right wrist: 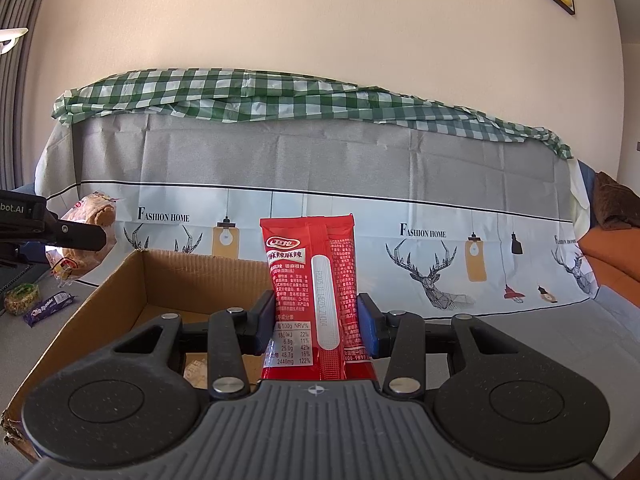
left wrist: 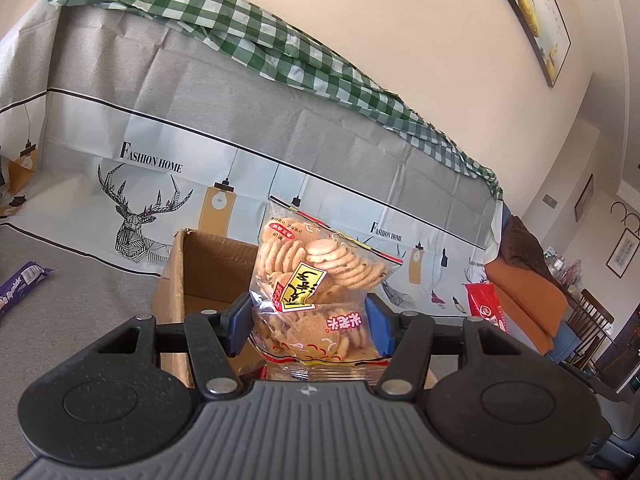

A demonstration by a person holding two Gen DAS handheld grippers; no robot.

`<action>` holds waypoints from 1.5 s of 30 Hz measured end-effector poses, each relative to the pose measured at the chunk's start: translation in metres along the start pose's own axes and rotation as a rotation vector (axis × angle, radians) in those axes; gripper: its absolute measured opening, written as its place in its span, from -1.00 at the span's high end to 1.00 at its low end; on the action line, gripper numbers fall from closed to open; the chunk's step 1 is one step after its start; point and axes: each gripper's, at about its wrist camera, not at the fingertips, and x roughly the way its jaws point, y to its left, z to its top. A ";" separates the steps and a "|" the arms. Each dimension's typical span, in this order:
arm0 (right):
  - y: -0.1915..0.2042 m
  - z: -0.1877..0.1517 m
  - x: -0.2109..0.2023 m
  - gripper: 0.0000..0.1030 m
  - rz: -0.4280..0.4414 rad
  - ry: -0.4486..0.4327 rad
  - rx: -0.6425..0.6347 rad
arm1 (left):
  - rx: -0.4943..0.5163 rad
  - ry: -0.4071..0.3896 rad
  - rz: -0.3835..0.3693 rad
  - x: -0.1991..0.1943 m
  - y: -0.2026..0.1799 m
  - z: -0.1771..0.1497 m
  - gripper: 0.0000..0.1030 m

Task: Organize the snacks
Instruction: 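Lift the red biscuit pack with the right gripper while the left lifts the cracker bag toward the box, then open the right gripper over the box while the left gripper releases the cracker bag inside, then move both grippers back from the box to the remaining snacks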

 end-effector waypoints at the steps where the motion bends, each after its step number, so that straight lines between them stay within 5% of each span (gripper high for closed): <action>1: 0.000 0.000 0.000 0.14 0.000 0.000 0.000 | 0.000 0.000 -0.001 0.000 0.000 0.000 -0.24; 25: 0.002 0.001 0.000 0.11 0.008 0.000 -0.007 | -0.002 -0.012 -0.055 -0.002 -0.006 -0.001 -0.33; 28: 0.001 0.001 -0.002 -0.39 -0.016 -0.014 -0.020 | -0.005 -0.022 -0.069 -0.003 -0.007 -0.001 -0.56; 37: 0.003 0.003 -0.002 -0.43 -0.004 -0.026 -0.007 | 0.017 -0.022 -0.048 -0.013 -0.002 0.002 -0.55; 39: 0.006 0.004 -0.002 -0.44 -0.004 -0.028 -0.004 | 0.038 -0.021 -0.029 -0.018 -0.001 0.002 -0.51; 43: 0.013 0.005 -0.003 -0.41 0.002 -0.035 0.001 | 0.096 -0.020 0.027 -0.029 0.001 0.001 -0.10; 45: 0.017 0.006 -0.005 -0.23 0.008 -0.042 0.004 | 0.131 -0.023 0.066 -0.037 0.002 0.001 0.12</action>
